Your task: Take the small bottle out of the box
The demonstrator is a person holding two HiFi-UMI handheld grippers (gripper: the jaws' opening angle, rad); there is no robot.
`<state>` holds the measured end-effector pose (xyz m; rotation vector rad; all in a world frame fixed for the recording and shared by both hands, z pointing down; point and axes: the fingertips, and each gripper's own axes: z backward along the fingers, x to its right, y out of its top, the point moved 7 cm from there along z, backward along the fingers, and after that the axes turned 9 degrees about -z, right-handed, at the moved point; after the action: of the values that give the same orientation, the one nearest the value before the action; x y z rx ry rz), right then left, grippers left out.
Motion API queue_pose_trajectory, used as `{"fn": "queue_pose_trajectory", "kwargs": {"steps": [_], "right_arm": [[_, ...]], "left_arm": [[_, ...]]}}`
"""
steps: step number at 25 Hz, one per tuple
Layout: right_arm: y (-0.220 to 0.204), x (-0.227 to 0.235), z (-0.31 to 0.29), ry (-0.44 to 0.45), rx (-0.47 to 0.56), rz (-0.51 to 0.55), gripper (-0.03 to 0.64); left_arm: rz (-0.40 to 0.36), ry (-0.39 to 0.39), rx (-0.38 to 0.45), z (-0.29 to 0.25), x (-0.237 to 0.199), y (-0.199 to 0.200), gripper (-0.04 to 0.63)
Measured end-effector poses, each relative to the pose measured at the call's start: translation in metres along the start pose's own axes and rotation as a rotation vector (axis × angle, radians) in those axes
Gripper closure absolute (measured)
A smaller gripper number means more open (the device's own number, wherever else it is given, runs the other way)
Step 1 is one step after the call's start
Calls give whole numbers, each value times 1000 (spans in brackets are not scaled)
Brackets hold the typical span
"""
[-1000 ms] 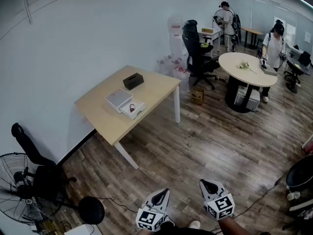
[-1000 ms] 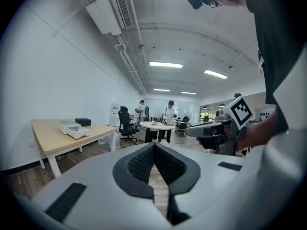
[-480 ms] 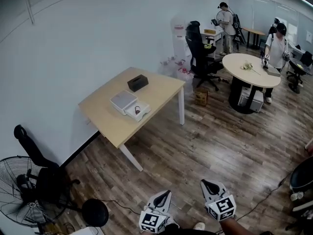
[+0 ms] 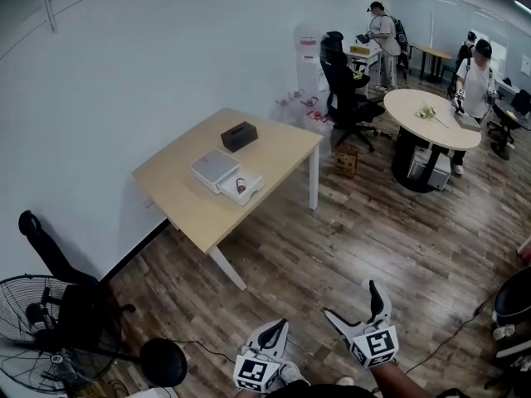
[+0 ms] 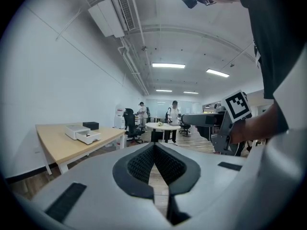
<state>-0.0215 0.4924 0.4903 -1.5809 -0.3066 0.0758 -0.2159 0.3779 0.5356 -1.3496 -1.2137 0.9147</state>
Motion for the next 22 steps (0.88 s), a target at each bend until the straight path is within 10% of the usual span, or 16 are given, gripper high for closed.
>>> {"fn": "queue_pose_trajectory", "kwargs": {"steps": [1,22], "right_arm": [[0,-2,-7,-15,11,1,30],[-26,-11,-137,48,-90,5,28]], "left_arm": [[-4,-2,5,0,-7,1,583],[48,50,9,-29,-126,-15,583]]}}
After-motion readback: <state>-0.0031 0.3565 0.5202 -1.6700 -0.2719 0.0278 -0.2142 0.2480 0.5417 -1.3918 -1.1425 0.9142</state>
